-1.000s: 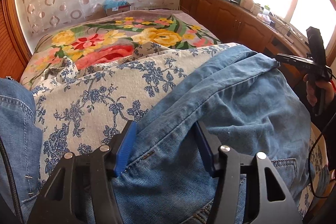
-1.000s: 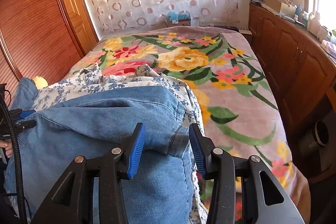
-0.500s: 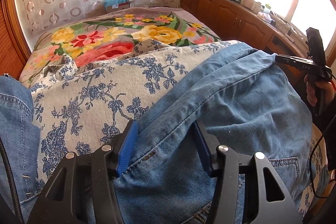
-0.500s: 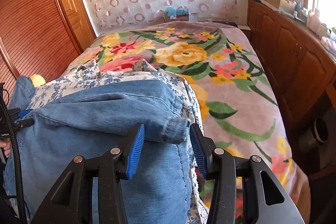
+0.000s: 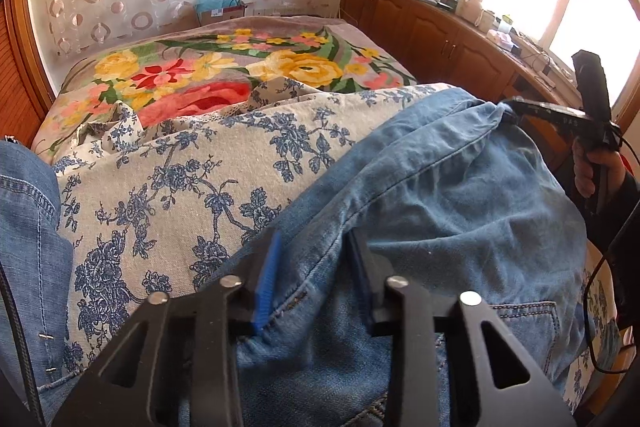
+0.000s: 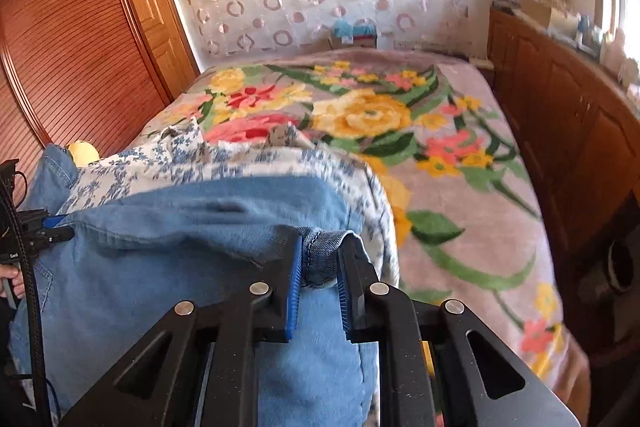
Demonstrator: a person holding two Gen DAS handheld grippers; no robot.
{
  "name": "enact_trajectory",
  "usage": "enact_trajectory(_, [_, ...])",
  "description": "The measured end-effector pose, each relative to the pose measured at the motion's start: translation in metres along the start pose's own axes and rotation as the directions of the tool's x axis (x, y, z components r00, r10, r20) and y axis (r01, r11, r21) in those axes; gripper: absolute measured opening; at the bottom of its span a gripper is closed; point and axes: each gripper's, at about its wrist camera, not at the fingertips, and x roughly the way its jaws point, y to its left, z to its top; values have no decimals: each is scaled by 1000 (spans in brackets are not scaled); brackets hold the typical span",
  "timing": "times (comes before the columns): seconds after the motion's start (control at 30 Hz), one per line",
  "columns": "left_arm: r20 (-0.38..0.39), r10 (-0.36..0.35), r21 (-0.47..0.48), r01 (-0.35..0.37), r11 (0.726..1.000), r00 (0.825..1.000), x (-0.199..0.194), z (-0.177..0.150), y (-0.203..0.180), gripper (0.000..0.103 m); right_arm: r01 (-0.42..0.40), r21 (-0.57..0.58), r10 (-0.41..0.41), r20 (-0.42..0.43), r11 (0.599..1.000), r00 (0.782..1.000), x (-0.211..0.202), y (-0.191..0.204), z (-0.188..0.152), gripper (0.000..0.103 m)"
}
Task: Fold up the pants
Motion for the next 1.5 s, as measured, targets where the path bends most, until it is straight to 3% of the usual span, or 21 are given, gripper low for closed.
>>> enact_trajectory(0.2, [22, -6, 9, 6, 1000, 1000, -8, 3, -1, 12, 45, -45, -41, 82, 998, 996, -7, 12, 33, 15])
enact_trajectory(0.3, [60, -1, 9, 0, 1000, 998, -17, 6, -1, 9, 74, -62, -68, 84, 995, 994, 0, 19, 39, 15])
enact_trajectory(0.57, [68, 40, 20, -42, 999, 997, -15, 14, -2, 9, 132, -44, -133, -25, 990, 991, 49, 25, 27, 16])
enact_trajectory(0.7, [70, 58, 27, -60, 998, 996, -18, 11, -4, 9, 126, -19, -126, -31, 992, 992, 52, 24, 30, 24])
enact_trajectory(0.9, [88, 103, 40, -107, 994, 991, -26, 10, -12, 9, 109, -9, -109, 6, 994, 994, 21, 23, 25, 28])
enact_trajectory(1.17, [109, 138, 51, -144, 988, 984, -38, 3, -25, 13, 72, 7, -72, 86, 997, 994, -41, 28, -24, 29])
enact_trajectory(1.37, [134, 125, 31, -130, 991, 983, -51, -2, -29, 26, 55, 48, -60, 99, 997, 993, -76, 26, -63, 31])
enact_trajectory(1.47, [150, 115, 30, -121, 992, 982, -56, -5, -37, 49, 52, 71, -59, 99, 996, 993, -92, 22, -78, 32])
enact_trajectory(1.5, [162, 114, 33, -120, 992, 980, -58, -6, -40, 62, 57, 73, -65, 99, 996, 993, -97, 21, -82, 32])
